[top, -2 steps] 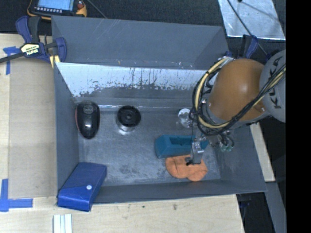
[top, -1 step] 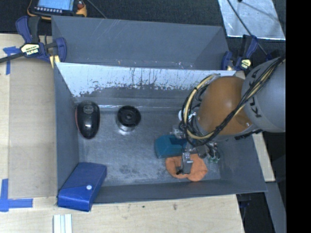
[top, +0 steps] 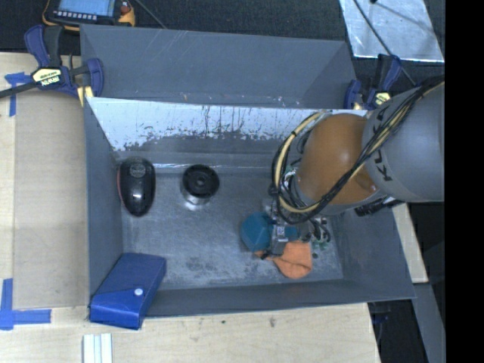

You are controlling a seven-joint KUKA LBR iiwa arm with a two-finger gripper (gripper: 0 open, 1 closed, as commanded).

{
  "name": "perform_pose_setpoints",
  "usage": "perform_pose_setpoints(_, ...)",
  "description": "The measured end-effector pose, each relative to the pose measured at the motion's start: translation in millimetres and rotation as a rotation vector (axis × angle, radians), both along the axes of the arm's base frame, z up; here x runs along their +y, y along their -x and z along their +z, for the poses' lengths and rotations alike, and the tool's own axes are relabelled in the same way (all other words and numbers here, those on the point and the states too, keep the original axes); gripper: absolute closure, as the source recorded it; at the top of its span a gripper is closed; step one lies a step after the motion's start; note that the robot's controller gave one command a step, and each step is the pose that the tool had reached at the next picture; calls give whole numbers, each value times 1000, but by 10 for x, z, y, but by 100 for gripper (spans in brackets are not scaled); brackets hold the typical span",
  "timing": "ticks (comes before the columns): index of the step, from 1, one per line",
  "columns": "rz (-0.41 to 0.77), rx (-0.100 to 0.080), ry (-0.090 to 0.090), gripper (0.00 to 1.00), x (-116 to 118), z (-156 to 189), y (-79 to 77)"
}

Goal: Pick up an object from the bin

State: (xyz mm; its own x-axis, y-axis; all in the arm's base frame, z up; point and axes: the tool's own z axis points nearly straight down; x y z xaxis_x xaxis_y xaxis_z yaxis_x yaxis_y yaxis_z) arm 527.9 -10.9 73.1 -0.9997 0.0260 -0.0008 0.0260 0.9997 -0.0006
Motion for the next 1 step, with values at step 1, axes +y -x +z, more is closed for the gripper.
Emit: perform_pose_setpoints(1, 0, 1, 0, 100, 5, -6, 2)
